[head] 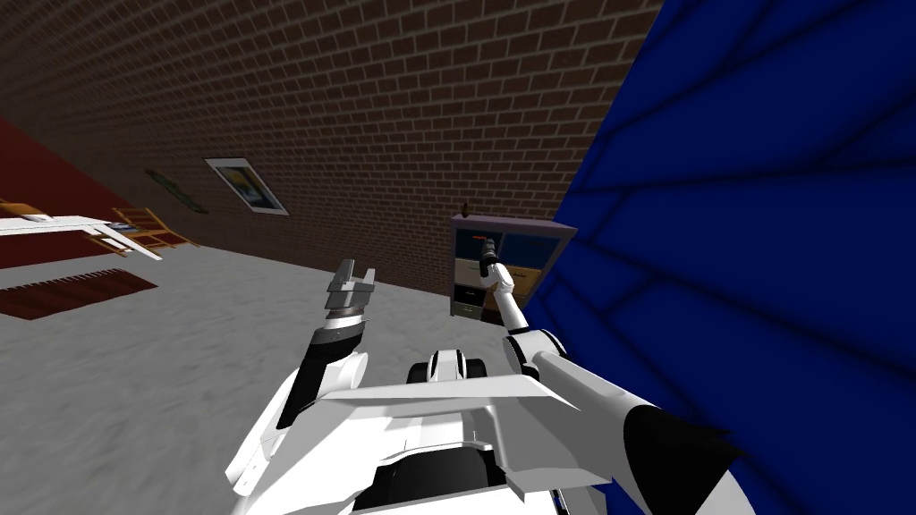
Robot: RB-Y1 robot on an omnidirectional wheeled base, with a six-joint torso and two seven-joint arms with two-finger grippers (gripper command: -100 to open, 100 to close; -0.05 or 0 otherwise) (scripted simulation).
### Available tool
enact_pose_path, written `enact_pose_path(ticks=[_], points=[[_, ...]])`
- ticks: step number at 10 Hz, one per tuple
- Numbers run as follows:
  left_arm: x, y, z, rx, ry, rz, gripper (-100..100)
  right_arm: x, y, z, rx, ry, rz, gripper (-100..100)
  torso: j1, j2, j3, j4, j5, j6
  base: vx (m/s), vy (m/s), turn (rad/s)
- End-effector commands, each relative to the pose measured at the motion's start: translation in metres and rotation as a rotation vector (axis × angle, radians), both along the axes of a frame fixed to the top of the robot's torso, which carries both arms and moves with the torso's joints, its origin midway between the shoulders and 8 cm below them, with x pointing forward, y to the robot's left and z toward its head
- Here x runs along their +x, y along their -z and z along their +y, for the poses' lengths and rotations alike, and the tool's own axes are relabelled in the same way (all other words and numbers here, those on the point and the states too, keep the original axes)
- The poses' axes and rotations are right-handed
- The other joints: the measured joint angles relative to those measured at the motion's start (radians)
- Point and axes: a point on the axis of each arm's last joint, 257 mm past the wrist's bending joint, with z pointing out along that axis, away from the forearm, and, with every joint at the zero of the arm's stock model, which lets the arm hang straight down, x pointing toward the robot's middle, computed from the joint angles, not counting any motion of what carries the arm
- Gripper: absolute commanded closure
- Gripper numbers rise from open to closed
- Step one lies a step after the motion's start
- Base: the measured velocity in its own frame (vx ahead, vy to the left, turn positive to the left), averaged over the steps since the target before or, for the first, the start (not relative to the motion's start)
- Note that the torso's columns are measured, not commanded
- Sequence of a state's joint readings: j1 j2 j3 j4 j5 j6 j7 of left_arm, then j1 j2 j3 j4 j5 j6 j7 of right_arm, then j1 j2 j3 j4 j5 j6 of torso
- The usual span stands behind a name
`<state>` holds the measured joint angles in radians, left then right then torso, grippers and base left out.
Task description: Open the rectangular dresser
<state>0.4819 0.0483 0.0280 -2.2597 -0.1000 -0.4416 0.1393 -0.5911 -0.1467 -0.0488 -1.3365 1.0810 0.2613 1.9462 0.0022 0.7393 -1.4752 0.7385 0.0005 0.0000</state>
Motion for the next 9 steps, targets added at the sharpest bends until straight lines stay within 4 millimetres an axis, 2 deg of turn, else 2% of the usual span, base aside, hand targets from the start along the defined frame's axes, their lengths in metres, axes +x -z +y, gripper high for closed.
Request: enact_pose_path(ticks=[1,5,6,7,8,9], points=[[0.000,0.000,0.000,0.000,0.000,0.000,0,0.001,-0.009,-0.014,0.093,0.030,-0.008,-100,0.003,-0.001,0.000,0.000,0.001,0.000,0.012,0.150,-0.075],[0.000,0.000,0.000,0.000,0.000,0.000,0,0.003,-0.019,-0.032,0.226,0.071,-0.021,-100,-0.005,-0.002,-0.001,-0.001,-0.001,0.000,0.006,0.118,-0.047],[0.000,0.000,0.000,0.000,0.000,0.000,0,0.003,-0.018,-0.030,0.203,0.063,-0.020,-100,-0.004,-0.001,-0.001,-0.001,-0.001,0.000,0.003,0.046,-0.011],[0.000,0.000,0.000,0.000,0.000,0.000,0,0.006,-0.028,-0.027,0.204,0.077,-0.021,-100,-0.006,-0.001,-0.001,-0.001,-0.001,0.000,0.062,-0.030,0.088],[0.000,0.000,0.000,0.000,0.000,0.000,0,0.003,-0.024,-0.028,0.208,0.067,-0.022,-100,-0.008,-0.004,-0.002,-0.001,-0.002,0.000,0.041,-0.024,0.030],[0.000,0.000,0.000,0.000,0.000,0.000,0,0.003,-0.025,-0.028,0.206,0.071,-0.021,100,-0.005,-0.002,-0.002,-0.001,-0.002,0.001,0.006,-0.004,-0.005]])
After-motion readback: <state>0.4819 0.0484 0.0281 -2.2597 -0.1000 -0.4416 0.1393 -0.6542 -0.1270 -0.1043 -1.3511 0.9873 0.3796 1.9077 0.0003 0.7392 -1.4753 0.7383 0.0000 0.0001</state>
